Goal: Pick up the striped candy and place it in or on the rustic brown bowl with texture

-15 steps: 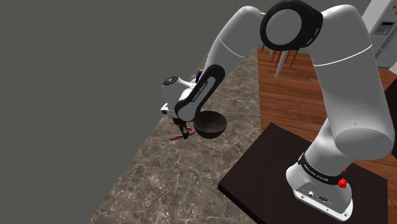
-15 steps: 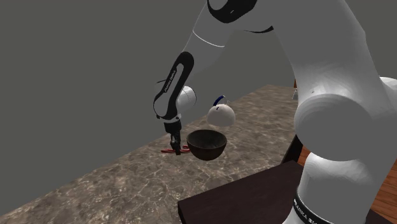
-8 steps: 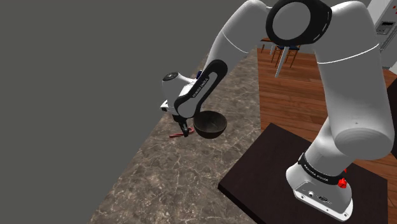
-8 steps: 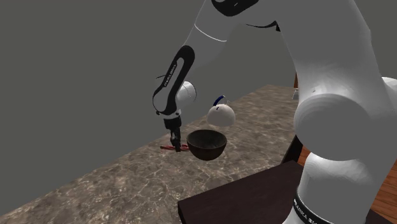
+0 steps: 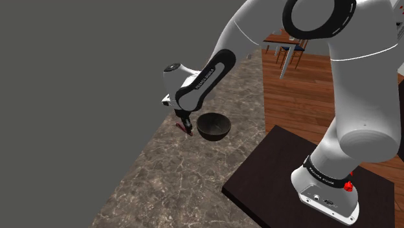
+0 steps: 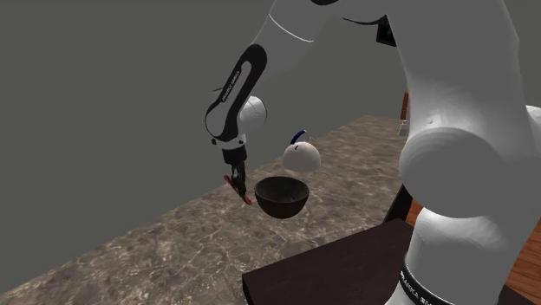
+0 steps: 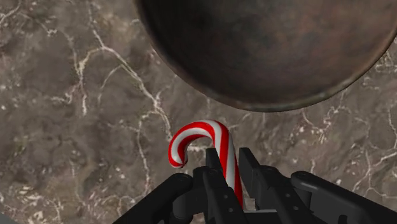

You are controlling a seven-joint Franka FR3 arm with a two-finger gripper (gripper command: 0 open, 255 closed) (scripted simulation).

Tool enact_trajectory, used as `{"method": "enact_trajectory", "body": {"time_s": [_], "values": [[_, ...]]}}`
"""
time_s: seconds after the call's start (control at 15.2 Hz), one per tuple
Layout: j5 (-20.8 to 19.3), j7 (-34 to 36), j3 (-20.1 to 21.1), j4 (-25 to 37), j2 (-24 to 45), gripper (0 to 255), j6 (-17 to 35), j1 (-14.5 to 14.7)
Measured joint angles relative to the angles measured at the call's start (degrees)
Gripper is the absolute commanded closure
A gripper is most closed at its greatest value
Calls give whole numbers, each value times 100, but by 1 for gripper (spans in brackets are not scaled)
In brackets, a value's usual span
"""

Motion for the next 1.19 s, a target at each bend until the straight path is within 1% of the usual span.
{"method": "enact_trajectory", "body": {"time_s": [0.79,1.19], "values": [[271,-213,161,-31,-710,255,-656,-103],[400,-324,219,53,-1012,255,-1026,-141]]}}
